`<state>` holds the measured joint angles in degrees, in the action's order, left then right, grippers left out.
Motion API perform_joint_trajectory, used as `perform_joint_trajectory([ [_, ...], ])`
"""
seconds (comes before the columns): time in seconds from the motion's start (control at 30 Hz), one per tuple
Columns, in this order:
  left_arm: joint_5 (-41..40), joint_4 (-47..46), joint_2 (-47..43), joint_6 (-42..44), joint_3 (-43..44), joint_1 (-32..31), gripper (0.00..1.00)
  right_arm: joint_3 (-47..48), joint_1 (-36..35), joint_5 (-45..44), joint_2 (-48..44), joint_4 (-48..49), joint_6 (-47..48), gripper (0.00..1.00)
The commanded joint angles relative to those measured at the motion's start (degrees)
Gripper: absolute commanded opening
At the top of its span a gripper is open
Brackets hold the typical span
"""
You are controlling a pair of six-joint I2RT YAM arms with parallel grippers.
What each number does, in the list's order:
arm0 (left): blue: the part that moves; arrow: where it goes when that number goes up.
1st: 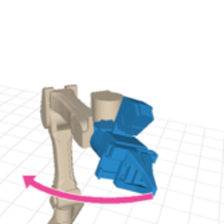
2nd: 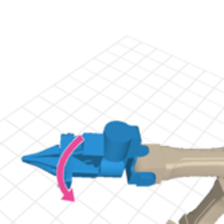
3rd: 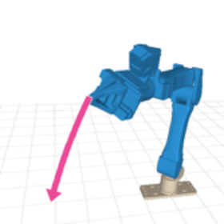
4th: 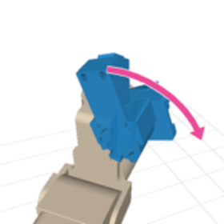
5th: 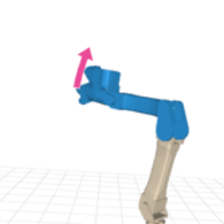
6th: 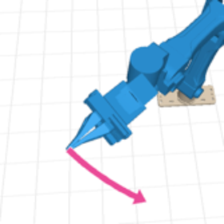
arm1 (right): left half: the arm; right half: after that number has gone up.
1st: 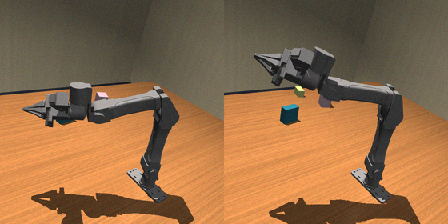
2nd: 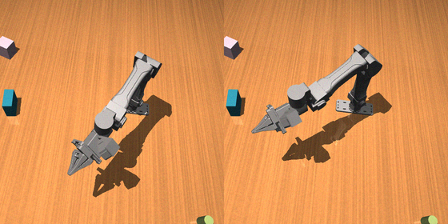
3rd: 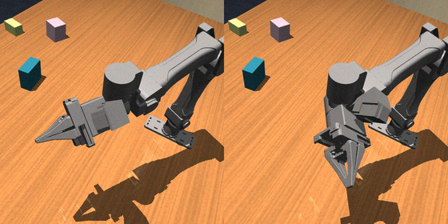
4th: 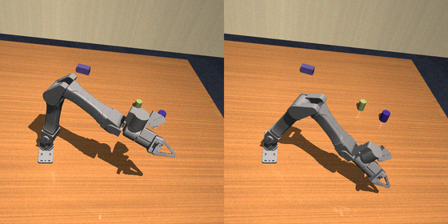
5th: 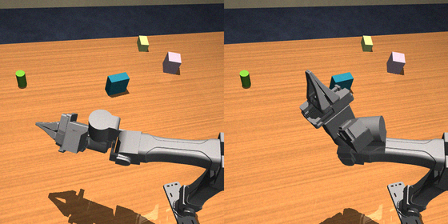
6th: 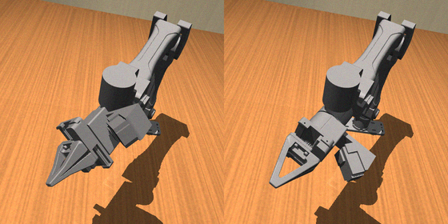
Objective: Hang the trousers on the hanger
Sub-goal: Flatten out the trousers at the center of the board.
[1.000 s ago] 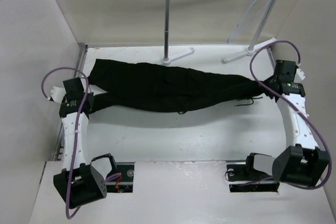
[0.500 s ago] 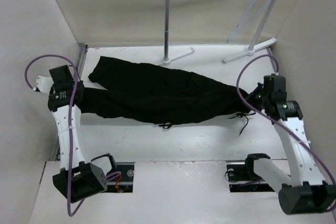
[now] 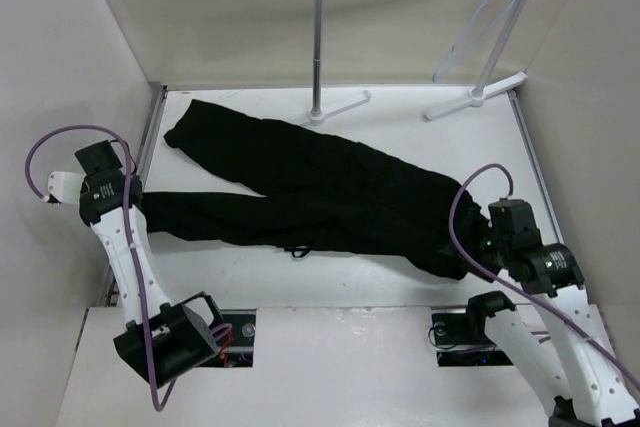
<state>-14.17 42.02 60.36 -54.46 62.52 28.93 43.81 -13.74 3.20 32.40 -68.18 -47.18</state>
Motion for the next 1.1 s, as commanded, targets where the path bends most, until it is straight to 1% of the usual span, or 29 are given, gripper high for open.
perform_joint_trajectory([
  [0.0, -2.08, -0.36, 1.51, 1.63, 2.52, 1.17, 0.21, 6.45, 3.04, -6.27, 3.18, 2.77, 3.49, 0.81],
  [0.07, -2.70, -0.62, 2.57, 3.21, 3.13, 0.74, 0.35, 5.94, 6.39, -6.80, 6.08, 9.17, 3.94, 0.79],
  [0.1, -3.22, -0.80, 2.83, 3.56, 3.48, 0.04, 0.40, 5.15, 7.53, -7.24, 7.83, 12.34, 3.41, 0.78],
  [0.17, -4.36, -1.24, 3.53, 4.36, 4.27, -3.20, 0.47, 3.57, 9.90, -9.60, 11.35, 17.71, 2.62, 0.75],
  [0.2, -4.81, -1.33, 4.15, 4.79, 5.06, -5.13, 0.48, 2.60, 11.66, -10.58, 13.54, 21.21, 2.44, 0.72],
  [0.23, -5.16, -1.33, 4.76, 5.49, 5.85, -7.41, 0.49, 2.25, 13.41, -11.02, 15.83, 24.29, 2.53, 0.67],
  [0.3, -5.86, -1.68, 5.47, 6.55, 6.65, -13.73, 0.49, 1.98, 18.06, -11.99, 20.75, 30.10, 3.06, 0.54],
  [0.33, -6.30, -2.03, 5.56, 6.82, 6.56, -17.07, 0.49, 3.02, 19.74, -11.90, 23.21, 31.26, 2.80, 0.50],
  [0.37, -6.65, -2.64, 5.56, 6.91, 6.13, -19.63, 0.49, 3.73, 21.24, -12.86, 25.58, 32.40, 2.79, 0.50],
  [0.43, -6.39, -4.83, 5.82, 6.65, 4.63, -26.13, 0.49, 4.61, 23.44, -14.80, 31.55, 35.48, 2.27, 0.54],
  [0.5, -6.13, -6.33, 6.70, 6.12, 3.23, -31.84, 0.50, 5.93, 24.33, -15.42, 37.62, 37.76, 1.39, 0.55],
  [0.57, -5.52, -7.39, 7.58, 5.68, 2.17, -36.16, 0.50, 7.59, 24.15, -14.63, 43.33, 40.31, 0.34, 0.55],
  [0.73, -2.88, -11.16, 8.28, 4.45, -1.87, -41.79, 0.50, 11.11, 22.75, -17.09, 55.55, 41.29, -1.51, 0.55],
  [0.8, -1.30, -12.66, 8.20, 4.36, -3.98, -42.59, 0.50, 11.12, 22.31, -17.09, 58.46, 42.51, -2.56, 0.55],
  [0.83, -0.77, -13.19, 7.94, 4.10, -5.20, -42.77, 0.50, 10.95, 22.05, -16.83, 59.61, 43.30, -2.92, 0.53],
  [0.87, -0.25, -13.80, 7.59, 3.83, -6.35, -42.94, 0.50, 10.94, 21.87, -16.65, 60.84, 43.92, -3.27, 0.48],
  [0.97, 1.25, -15.03, 6.36, 3.57, -8.90, -43.03, 0.49, 12.34, 21.78, -16.39, 63.13, 45.42, -3.71, 0.15],
  [1.0, 1.52, -15.39, 6.00, 3.65, -9.43, -43.21, 0.48, 13.22, 21.78, -16.39, 63.22, 45.77, -3.71, 0.07],
  [1.07, 1.61, -15.39, 5.65, 3.74, -10.48, -43.73, 0.48, 15.59, 21.95, -16.73, 63.05, 46.65, -3.01, 0.03],
])
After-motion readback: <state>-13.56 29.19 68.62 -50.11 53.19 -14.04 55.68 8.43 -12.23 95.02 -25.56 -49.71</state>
